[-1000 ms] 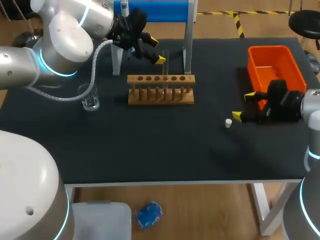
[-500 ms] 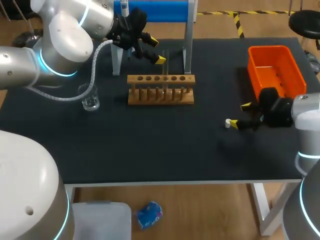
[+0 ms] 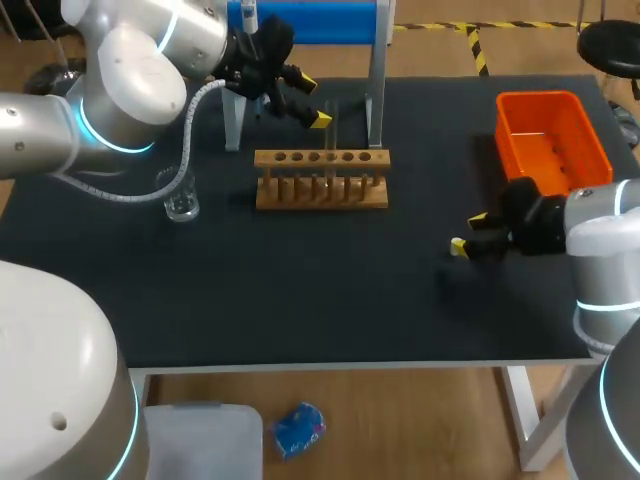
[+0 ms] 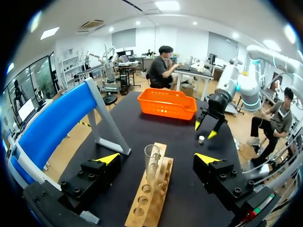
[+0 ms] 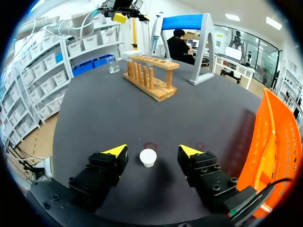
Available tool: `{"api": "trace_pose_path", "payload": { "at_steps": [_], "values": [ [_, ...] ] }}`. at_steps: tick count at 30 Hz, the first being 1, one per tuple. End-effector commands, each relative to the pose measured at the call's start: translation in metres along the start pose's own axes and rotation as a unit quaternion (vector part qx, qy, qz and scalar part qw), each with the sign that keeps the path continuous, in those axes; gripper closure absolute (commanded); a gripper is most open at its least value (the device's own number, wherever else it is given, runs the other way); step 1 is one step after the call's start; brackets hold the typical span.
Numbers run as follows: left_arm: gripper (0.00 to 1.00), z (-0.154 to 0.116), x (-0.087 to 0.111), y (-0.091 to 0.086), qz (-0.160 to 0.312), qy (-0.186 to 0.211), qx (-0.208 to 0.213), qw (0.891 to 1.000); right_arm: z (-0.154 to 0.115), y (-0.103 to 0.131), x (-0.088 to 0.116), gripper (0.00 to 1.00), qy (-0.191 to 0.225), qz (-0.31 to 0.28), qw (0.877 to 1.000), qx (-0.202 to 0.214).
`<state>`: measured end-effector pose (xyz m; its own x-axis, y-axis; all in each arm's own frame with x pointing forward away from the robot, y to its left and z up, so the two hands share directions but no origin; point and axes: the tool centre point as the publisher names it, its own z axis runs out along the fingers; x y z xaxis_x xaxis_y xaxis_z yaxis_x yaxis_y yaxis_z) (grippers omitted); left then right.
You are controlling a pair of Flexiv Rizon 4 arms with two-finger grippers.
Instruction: Invert the test tube, pick up the pipette, mount the tip to pipette, aspirate from beaker and dispense into the tube, eject the tip, return the pipette, and cap with the stopper.
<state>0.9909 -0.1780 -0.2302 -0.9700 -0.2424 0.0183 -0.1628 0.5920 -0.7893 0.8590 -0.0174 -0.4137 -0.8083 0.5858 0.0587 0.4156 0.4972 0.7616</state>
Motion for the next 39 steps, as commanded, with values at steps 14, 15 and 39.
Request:
{"api": "trace_pose_path", "payload": {
  "at_steps": [14, 15, 39],
  "values": [
    [0.0, 0.0, -0.001, -0.001, 0.0, 0.002, -0.002, 1.0, 0.017, 0.0, -0.001, 0.5, 0.008, -0.003, 1.0, 0.019],
    [0.0, 0.0, -0.001, -0.001, 0.0, 0.002, -0.002, 1.0, 0.017, -0.001, -0.001, 0.5, 0.008, -0.003, 1.0, 0.021],
    [0.0, 0.0, -0.001, -0.001, 0.0, 0.002, -0.002, 1.0, 0.017, -0.003, 0.002, 0.62, 0.007, 0.0, 0.999, 0.038]
  ]
}}
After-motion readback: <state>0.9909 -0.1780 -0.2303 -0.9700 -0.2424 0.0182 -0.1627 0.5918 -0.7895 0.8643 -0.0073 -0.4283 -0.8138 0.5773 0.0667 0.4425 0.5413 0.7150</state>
